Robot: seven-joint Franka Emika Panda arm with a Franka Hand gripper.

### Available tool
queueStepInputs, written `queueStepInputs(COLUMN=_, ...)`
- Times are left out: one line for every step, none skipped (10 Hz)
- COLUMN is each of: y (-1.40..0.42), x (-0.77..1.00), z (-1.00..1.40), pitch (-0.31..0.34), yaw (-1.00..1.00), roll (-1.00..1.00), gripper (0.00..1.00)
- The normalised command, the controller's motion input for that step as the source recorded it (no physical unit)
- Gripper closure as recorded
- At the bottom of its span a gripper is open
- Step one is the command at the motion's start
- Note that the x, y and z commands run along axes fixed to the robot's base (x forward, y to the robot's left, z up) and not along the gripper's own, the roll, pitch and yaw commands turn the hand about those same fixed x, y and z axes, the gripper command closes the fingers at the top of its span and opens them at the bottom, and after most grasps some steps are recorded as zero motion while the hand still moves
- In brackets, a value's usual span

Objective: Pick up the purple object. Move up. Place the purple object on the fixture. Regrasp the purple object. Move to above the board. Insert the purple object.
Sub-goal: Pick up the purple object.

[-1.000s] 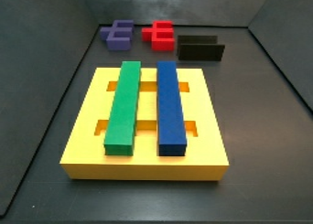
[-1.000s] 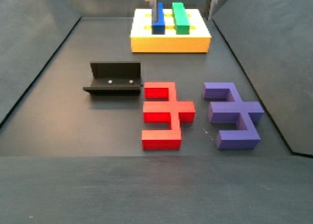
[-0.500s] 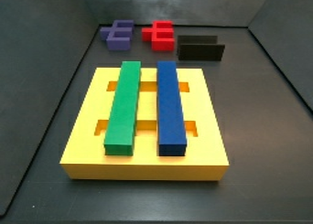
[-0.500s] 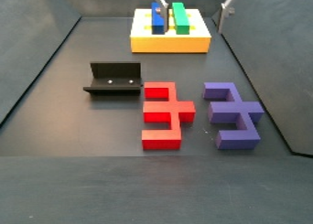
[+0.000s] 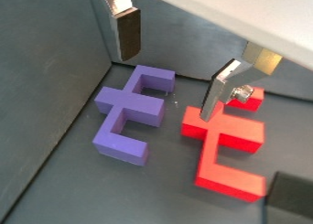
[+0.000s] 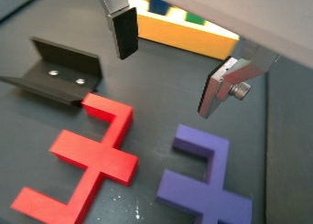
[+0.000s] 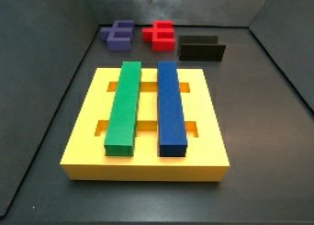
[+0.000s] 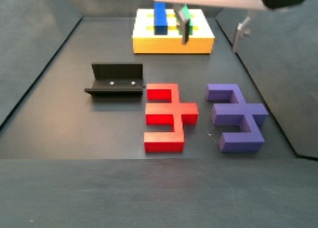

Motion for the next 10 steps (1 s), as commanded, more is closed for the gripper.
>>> queueStepInputs(y=0.17, x=-0.15, z=-0.29, pitch=-0.234, yaw=-0.52, roll=-0.28, gripper=0.0)
queueStepInputs(y=0.13, x=-0.11, z=-0.29, pitch=-0.291, yaw=-0.56, roll=-0.26, gripper=0.0)
queueStepInputs(y=0.11, x=-0.12, z=-0.32, pitch=-0.274, yaw=-0.6, roll=-0.23, gripper=0.0)
queueStepInputs(y=0.14, x=-0.13, z=-0.31, pitch=-0.27, yaw=-0.58, roll=-0.22, gripper=0.0)
queueStepInputs(y=0.15, x=-0.15, z=-0.31, pitch=-0.279, yaw=-0.56, roll=-0.23, gripper=0.0)
queueStepInputs(y=0.16, x=-0.16, z=-0.32, pitch=-0.261, yaw=-0.57, roll=-0.2, gripper=0.0)
queueStepInputs(y=0.13, x=-0.29, z=-0.25, pitch=-0.256, yaw=-0.6, roll=-0.15, gripper=0.0)
queueStepInputs(y=0.2, x=-0.34, z=-0.25, pitch=-0.209, yaw=-0.57, roll=-0.1, gripper=0.0)
queueStepInputs(y=0.29, x=-0.47, z=-0.17, pitch=-0.136, yaw=-0.48, roll=-0.09, gripper=0.0)
queueStepInputs(y=0.32, x=-0.56, z=-0.17, pitch=-0.121, yaw=-0.45, roll=-0.07, gripper=0.0)
